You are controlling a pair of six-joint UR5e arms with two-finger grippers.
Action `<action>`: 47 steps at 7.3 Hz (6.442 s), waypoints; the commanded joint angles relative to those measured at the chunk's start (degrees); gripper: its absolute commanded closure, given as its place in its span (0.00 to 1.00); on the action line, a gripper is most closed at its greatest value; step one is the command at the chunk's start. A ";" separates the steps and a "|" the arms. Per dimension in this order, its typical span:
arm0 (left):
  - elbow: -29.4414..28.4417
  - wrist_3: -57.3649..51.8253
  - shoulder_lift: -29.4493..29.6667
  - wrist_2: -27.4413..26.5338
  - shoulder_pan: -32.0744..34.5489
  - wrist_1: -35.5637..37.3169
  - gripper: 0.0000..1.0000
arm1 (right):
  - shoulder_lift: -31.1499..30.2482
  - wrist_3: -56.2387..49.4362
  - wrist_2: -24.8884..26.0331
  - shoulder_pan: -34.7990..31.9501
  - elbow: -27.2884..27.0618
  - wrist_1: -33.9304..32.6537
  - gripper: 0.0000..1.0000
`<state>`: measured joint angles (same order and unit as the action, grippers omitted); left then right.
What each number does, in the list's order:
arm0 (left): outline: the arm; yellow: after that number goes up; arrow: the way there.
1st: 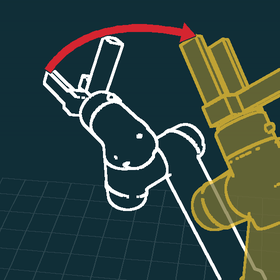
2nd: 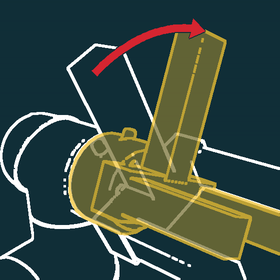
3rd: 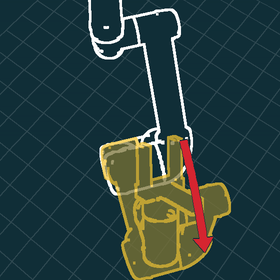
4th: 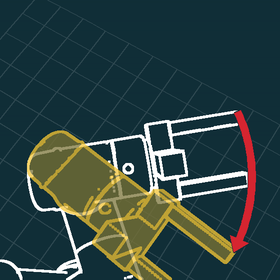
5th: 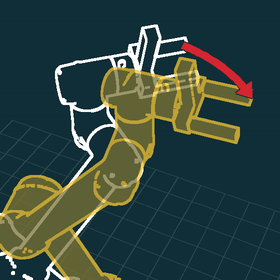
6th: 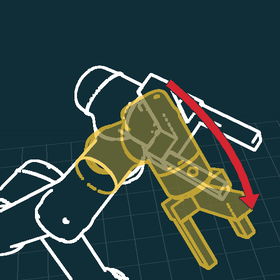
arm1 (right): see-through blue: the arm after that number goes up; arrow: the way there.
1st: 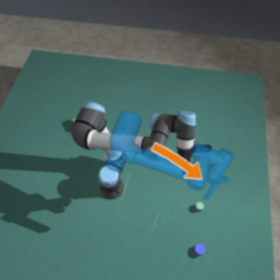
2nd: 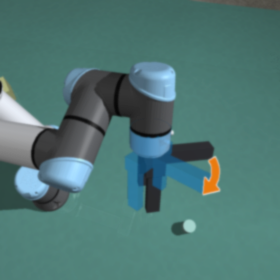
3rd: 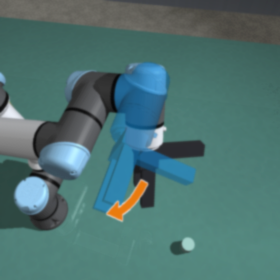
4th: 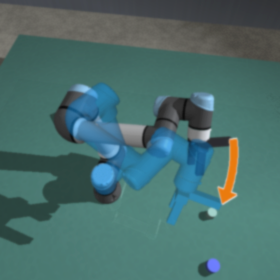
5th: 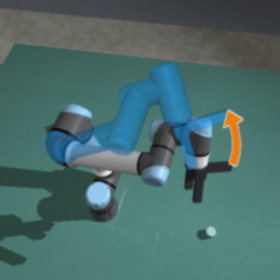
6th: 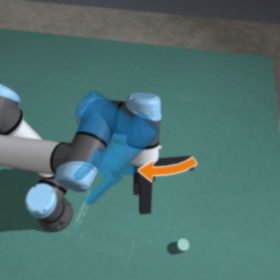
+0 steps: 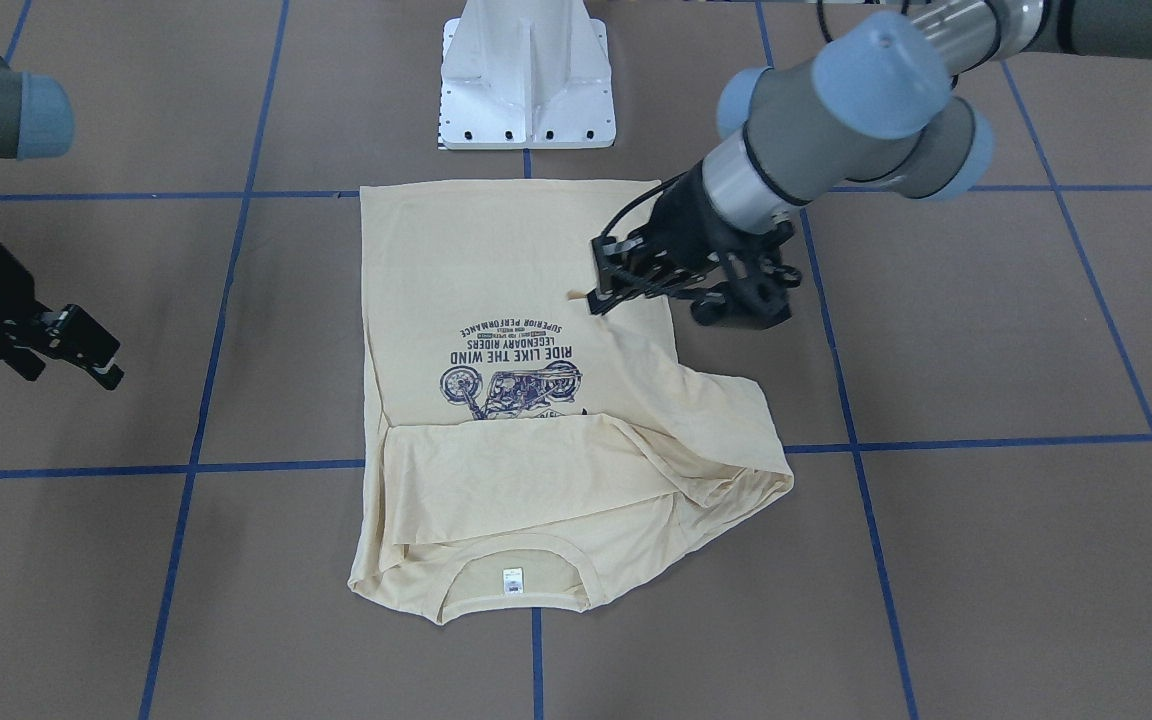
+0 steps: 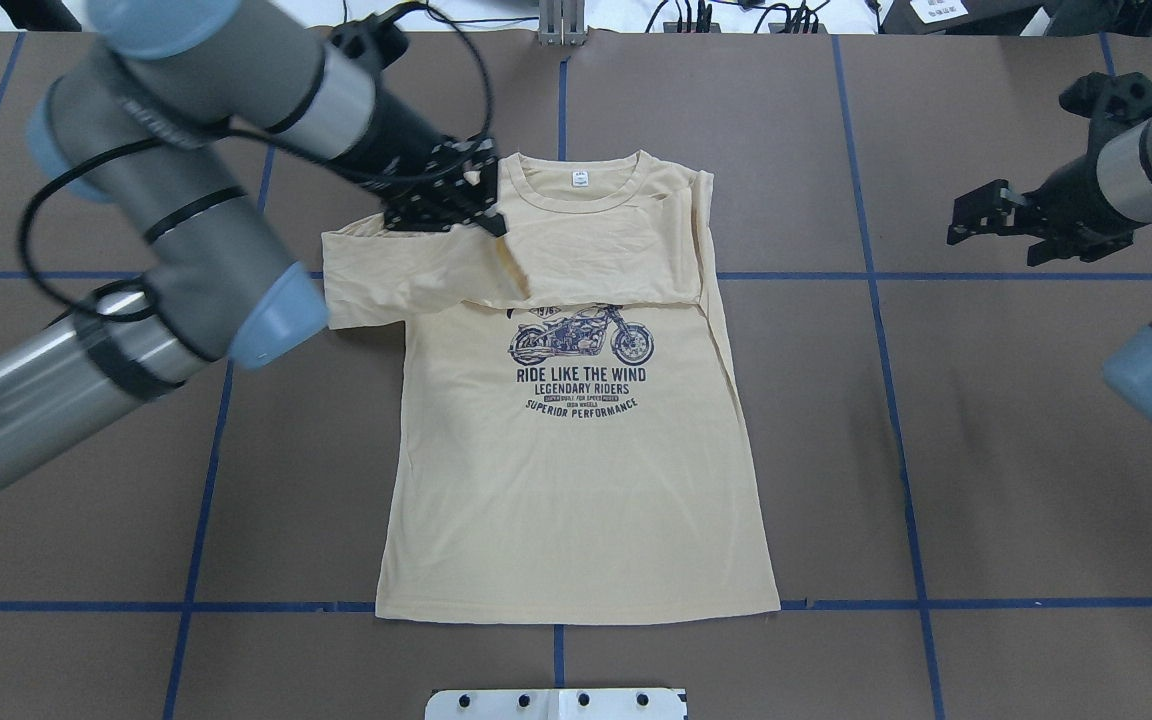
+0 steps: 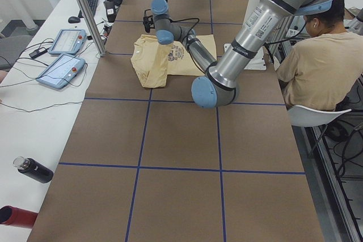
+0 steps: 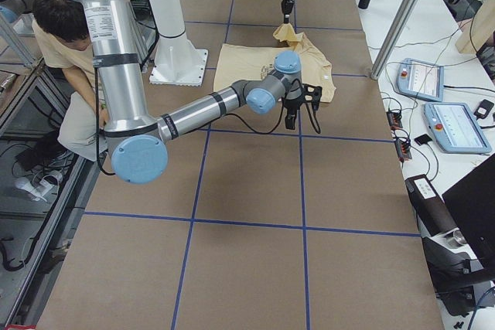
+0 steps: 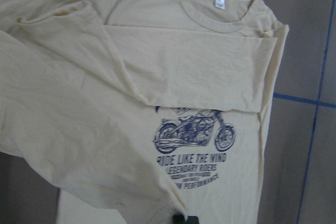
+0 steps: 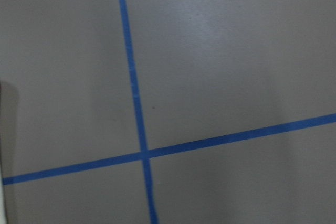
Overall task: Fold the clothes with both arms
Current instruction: 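Fold the held sleeve with the left gripper across the shirt toward the collar, then release the sleeve with the left gripper while the right gripper moves to the hem corner, then move the left gripper to the other hem corner and grasp both hem corners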
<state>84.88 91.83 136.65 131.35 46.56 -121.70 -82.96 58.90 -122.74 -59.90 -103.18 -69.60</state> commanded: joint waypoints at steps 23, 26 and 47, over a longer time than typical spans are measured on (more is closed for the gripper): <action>5.82 0.28 -14.57 -10.50 -0.42 -16.99 0.16 | 0.52 67.31 39.16 50.23 -14.33 -5.37 0.03; 5.83 0.28 -14.65 -10.68 -0.42 -16.99 0.16 | -0.10 67.31 38.71 51.28 -13.63 -5.28 0.04; 30.96 25.66 -34.87 -42.84 -39.60 12.54 0.12 | -5.37 71.88 33.44 53.57 -18.64 -5.37 1.00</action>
<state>116.00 114.49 101.84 88.91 10.26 -109.66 -88.17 130.78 -89.31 -6.34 -121.81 -74.97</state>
